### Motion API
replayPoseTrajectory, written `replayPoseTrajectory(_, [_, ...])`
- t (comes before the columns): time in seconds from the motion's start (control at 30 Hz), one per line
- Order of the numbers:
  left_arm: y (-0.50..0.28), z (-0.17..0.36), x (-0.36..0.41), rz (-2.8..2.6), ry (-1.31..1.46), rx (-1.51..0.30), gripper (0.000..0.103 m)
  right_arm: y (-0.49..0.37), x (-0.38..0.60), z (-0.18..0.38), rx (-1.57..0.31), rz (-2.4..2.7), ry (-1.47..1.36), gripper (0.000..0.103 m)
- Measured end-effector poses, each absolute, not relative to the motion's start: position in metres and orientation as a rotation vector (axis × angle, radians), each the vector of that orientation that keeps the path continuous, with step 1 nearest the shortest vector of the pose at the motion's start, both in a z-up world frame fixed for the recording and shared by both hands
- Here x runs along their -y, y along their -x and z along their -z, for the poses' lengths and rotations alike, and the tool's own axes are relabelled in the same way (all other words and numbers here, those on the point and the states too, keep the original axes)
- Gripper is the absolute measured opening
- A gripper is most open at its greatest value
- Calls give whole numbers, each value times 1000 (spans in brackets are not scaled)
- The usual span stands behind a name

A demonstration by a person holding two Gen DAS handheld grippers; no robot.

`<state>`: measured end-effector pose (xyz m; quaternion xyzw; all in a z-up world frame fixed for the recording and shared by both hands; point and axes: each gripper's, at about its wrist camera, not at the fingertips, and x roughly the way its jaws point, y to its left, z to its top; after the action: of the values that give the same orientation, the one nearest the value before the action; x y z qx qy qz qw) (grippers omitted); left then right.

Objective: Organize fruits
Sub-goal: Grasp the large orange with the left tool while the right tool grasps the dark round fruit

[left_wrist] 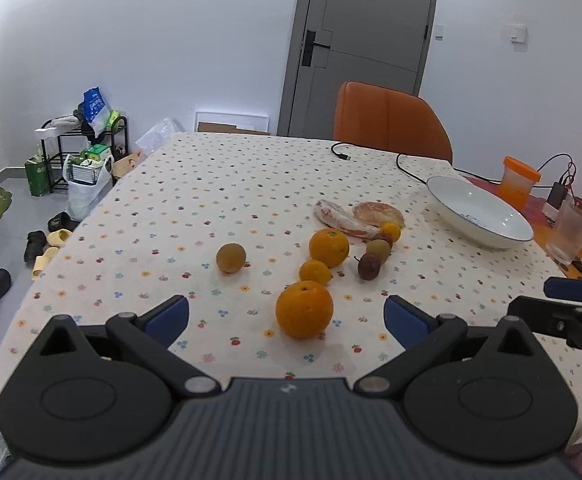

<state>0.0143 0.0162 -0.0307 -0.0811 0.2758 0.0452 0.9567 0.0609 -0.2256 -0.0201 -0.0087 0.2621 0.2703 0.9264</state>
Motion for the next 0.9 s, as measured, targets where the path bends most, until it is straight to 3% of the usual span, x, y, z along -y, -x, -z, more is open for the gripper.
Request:
replayPoseTrajectory(0.27, [-27, 43, -14, -106, 180, -546, 100, -78, 222, 29, -534, -546, 27, 103])
replayPoseTrajectory(0.37, [-33, 47, -13, -105, 183, -547, 94, -85, 221, 32, -540, -577, 7, 102])
replayPoseTrajectory(0.53, [-41, 55, -16, -102, 207, -574, 75, -95, 215, 36, -547, -599, -6, 94])
replayPoseTrajectory(0.77, [-49, 64, -22, -92, 263, -586, 60, -108, 202, 41, -557, -630, -3, 86])
replayPoseTrajectory(0.9, [-53, 66, -19, -59, 273, -585, 39, -114, 193, 43, -564, -642, -2, 75])
